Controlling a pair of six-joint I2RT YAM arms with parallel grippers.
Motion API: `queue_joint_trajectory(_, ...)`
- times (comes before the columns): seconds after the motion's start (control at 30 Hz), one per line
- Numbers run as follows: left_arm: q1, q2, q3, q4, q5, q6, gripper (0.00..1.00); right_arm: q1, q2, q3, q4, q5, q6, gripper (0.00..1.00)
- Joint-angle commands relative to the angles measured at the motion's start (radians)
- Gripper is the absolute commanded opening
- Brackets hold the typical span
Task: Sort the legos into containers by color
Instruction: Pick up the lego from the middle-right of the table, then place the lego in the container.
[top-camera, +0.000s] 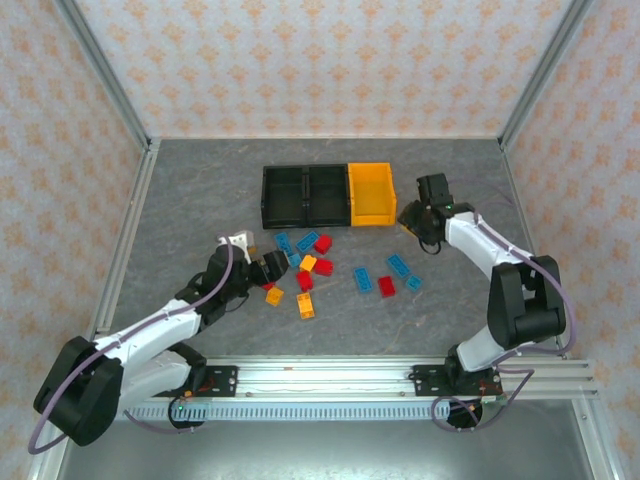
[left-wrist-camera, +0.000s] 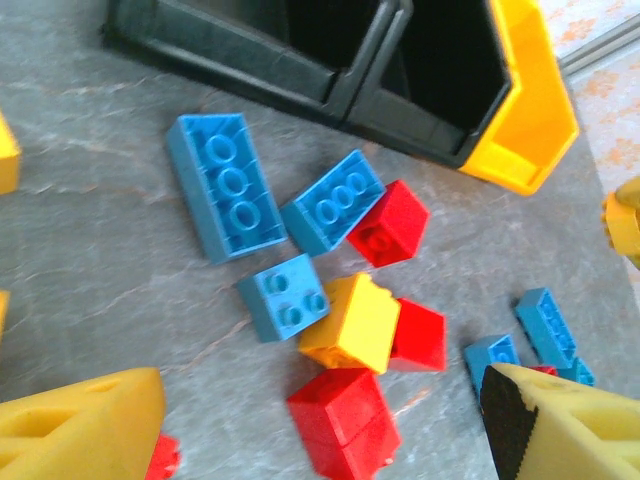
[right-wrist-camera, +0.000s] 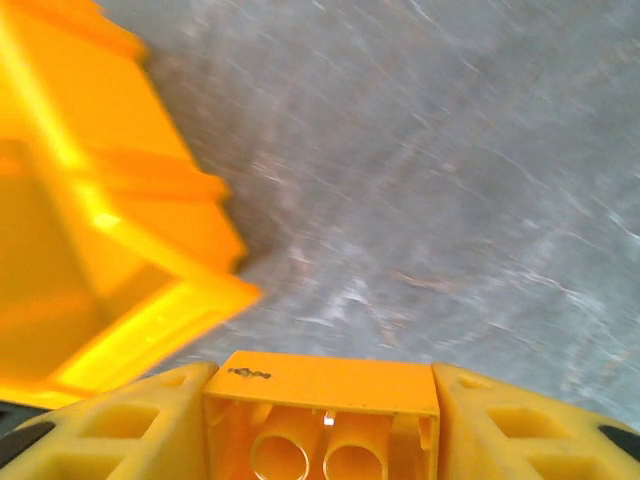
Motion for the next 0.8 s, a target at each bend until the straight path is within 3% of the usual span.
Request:
queue_joint_trajectory(0.0, -0.028, 0.014, 0.076, -0.018, -0.031, -0.009, 0.84, 0.030, 0.002, 0.084, -0.003, -0.024, 0.033, 0.53)
queue_joint_trajectory(0.43, -0.098, 0.039, 0.149, -0.094, -0.086, 0.002, 0.84, 0.131, 0.309, 0.438, -0.007, 0.031, 0.155, 0.54)
queue_joint_trajectory(0.77, -0.101, -0.010, 0.114, -0.111, -0.107, -0.002, 0.84, 0.149, 0.451, 0.514, -0.014, 0.108, 0.247, 0.56)
